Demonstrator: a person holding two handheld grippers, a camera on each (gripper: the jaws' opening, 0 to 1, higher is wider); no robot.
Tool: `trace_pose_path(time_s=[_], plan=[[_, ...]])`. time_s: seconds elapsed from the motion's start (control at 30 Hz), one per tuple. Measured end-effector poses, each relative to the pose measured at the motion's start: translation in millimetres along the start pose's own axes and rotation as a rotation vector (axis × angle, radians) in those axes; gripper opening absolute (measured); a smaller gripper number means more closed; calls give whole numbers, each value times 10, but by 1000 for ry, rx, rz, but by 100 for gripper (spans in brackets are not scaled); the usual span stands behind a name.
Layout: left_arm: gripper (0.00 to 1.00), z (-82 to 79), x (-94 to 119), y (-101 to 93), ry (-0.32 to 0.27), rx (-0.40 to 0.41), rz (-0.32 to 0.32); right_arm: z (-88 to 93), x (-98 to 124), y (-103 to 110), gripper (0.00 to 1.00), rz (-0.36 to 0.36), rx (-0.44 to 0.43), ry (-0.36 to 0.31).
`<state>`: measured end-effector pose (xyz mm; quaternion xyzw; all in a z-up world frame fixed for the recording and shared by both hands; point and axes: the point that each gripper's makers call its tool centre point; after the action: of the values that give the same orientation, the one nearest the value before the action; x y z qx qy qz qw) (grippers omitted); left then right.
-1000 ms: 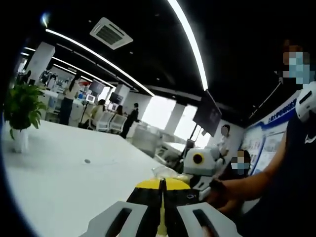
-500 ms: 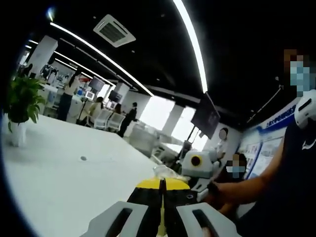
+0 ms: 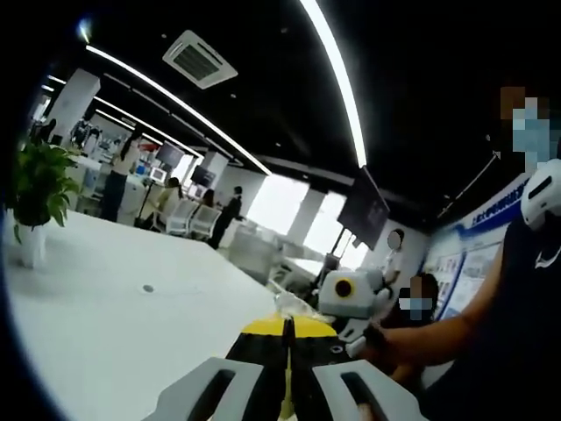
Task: Compare the silicone blocks by pressing each to a similar depth, holding the contact briefly, and releasing to observe deformation and rebound differences across the visible hardness samples.
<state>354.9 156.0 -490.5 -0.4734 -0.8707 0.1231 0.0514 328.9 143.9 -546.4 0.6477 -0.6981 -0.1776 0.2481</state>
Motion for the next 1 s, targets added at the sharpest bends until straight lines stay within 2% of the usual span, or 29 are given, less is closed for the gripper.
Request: trace_pose_path(time_s=[0.2,0.3,0.4,0.47,0.63,0.83,0.97,1.0], plan=[[0,-17,5,-10,-5,3,0,-13,-15,-6,0,0,-10,-7],[0,-18,13,3,-8,6,-3,-3,-33,-11,2,-2,36,-28],[0,-2,19,20,0,-1,-19,10,-55,-34,4,-14,-24,-38],[0,-2,25,31,1,1,-27,1,-71,-53,5,1,14,-54],[0,-4,43,43,-3,6,-39,-1,-91,-58,8,8,19,-66],[0,-75,25,33,-45,34,-34,-66,-91,-106,33,46,59,-94],[0,-90,15,58,-51,36,-38,-88,-57,-177,60,90,103,-116],[0,-96,19,80,-57,42,-43,-87,-38,-187,63,93,102,-120]])
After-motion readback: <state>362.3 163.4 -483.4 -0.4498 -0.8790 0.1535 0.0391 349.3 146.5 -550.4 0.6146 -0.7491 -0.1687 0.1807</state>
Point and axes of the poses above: the point that each gripper's makers call its tool centre point, and the gripper's own axes: x roughly backward along the fingers, y roughly to its left, z roughly out of its underside, and after that the axes turned 11 degrees about -x, right-handed
